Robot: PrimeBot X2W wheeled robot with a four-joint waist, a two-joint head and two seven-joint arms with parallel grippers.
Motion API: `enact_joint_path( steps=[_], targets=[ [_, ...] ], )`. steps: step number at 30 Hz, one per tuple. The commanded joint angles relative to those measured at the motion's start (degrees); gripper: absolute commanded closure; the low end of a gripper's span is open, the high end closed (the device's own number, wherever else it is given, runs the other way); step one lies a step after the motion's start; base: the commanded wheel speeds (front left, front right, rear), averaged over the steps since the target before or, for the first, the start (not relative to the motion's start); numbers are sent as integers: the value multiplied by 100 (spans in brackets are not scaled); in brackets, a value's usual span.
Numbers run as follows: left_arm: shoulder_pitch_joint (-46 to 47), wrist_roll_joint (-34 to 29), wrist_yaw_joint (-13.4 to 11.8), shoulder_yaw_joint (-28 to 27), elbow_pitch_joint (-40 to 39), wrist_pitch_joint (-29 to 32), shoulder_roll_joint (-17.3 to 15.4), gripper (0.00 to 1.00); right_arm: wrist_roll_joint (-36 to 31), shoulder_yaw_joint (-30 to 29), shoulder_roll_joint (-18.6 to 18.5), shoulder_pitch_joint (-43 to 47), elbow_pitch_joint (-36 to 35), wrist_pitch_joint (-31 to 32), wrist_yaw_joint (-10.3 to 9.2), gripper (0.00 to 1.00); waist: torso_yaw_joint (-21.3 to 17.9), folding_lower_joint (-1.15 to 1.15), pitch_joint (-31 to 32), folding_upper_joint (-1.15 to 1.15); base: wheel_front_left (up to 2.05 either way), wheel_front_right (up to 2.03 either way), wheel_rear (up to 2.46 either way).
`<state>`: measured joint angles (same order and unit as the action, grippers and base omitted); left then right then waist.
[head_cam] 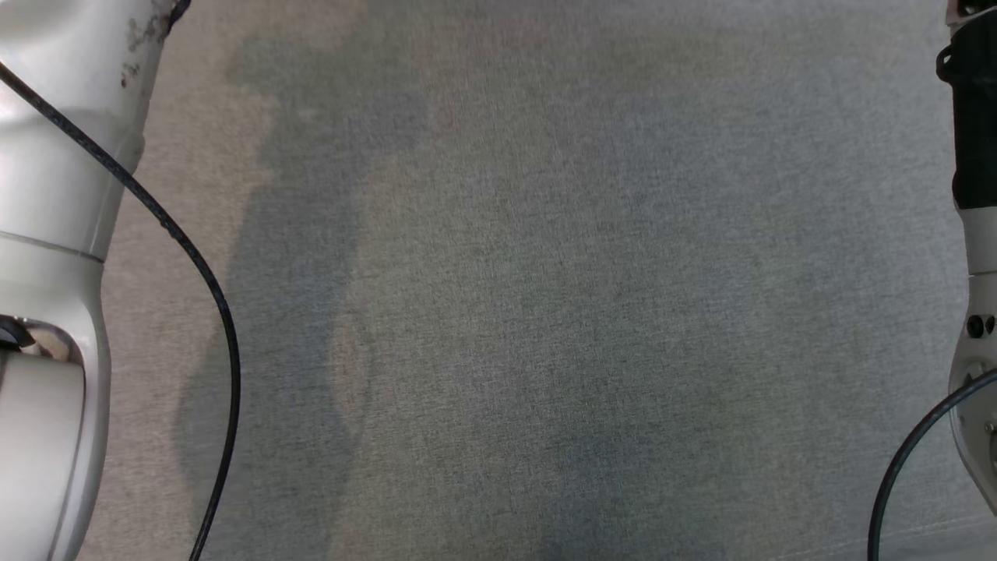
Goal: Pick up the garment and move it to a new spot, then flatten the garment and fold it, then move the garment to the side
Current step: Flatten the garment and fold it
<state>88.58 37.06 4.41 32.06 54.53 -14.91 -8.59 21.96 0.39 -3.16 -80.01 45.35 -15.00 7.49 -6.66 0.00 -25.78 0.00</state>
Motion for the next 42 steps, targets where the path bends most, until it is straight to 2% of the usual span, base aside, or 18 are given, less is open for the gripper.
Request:
enact_joint_path(
  steps=[1,5,11,18,23,28,37,42],
  targets=[
    [118,-71,-68,-101,40,-29,-13,100,100,12,1,9,74,-25,1,100,-97,0,-371,0,0,0,0],
    [36,-338,-87,-299,15,-30,84,100,391,396,24,44,180,-24,1,100,-99,0,-716,0,0,0,0],
    [-322,-737,83,-479,-37,-31,183,100,873,1091,16,375,186,-26,1,100,-58,0,-941,0,0,0,0],
    [-980,-950,233,-716,10,-31,318,100,915,1378,11,934,337,-25,1,100,47,0,-652,0,0,0,0],
    [-1386,-1084,267,-655,171,-26,391,100,884,1664,-36,1267,575,-26,1,100,139,0,-348,0,0,0,0],
    [-1935,-1264,300,-454,412,-26,470,100,1104,2105,-183,1749,878,-27,1,100,278,0,32,0,0,0,0],
    [-3018,-1312,310,440,1313,53,549,100,1797,3092,-480,2694,1310,-21,1,100,511,0,669,0,0,0,0],
    [-3436,-1308,305,908,1499,224,557,100,2217,3522,-612,2960,1544,255,1,100,568,0,909,0,0,0,0]
  ],
)
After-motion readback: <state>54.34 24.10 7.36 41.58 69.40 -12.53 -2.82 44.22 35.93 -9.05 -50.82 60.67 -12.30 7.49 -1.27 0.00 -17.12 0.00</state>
